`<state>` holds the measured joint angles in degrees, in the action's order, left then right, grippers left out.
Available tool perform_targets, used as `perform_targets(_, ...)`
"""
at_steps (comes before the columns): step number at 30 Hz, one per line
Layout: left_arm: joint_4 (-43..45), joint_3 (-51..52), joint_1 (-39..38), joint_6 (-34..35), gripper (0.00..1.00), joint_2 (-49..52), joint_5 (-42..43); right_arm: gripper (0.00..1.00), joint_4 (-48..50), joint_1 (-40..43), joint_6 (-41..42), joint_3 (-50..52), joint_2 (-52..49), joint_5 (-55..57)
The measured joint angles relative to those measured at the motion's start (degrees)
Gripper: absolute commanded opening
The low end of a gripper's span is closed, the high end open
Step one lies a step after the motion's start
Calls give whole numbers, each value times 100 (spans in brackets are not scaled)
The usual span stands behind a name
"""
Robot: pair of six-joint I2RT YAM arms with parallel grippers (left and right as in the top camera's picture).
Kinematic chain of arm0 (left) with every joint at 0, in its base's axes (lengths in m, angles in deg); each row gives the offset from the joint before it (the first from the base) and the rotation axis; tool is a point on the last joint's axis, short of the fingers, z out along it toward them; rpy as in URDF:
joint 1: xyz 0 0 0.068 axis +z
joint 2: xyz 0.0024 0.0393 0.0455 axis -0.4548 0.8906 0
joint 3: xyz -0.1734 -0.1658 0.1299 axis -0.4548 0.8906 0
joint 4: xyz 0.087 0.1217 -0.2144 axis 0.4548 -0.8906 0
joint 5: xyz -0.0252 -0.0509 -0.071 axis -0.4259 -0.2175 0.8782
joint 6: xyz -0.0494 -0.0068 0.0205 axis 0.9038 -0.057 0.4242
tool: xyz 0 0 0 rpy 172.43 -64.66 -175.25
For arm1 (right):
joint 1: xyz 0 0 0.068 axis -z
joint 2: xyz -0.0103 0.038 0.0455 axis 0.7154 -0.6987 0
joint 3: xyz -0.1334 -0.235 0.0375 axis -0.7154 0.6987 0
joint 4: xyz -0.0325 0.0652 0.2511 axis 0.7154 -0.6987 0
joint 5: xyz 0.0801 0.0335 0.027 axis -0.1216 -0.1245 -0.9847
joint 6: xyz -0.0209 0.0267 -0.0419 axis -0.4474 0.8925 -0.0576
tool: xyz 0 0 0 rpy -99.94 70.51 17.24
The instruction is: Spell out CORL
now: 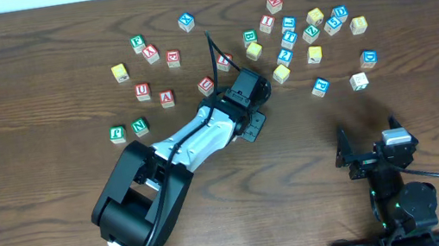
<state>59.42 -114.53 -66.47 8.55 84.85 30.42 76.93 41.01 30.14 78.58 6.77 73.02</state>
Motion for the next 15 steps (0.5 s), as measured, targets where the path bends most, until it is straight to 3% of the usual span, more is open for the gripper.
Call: perform_targets(15, -79, 0, -20, 0, 8, 0, 24, 99, 0, 0, 0, 0, 0, 0)
